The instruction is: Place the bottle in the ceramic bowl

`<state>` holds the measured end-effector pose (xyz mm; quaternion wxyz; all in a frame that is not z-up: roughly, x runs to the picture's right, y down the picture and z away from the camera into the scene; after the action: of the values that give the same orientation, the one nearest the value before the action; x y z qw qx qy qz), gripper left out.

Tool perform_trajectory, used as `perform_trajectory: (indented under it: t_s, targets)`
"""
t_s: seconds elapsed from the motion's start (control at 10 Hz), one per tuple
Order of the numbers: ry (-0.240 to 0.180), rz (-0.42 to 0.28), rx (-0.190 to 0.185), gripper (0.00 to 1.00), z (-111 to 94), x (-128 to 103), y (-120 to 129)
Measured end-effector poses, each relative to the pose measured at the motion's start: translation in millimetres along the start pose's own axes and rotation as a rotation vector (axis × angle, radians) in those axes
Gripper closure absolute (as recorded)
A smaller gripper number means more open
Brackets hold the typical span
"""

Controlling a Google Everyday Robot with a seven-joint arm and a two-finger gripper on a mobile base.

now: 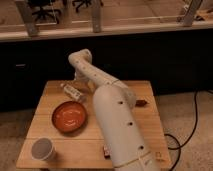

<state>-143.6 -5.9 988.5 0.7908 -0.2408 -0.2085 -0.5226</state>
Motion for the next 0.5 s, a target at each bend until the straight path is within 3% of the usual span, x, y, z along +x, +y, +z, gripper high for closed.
perform_trajectory:
  t_s: [0.5]
  targets:
    - [0.015, -0.022, 0.026, 0.20, -7.0, -0.6, 1.0]
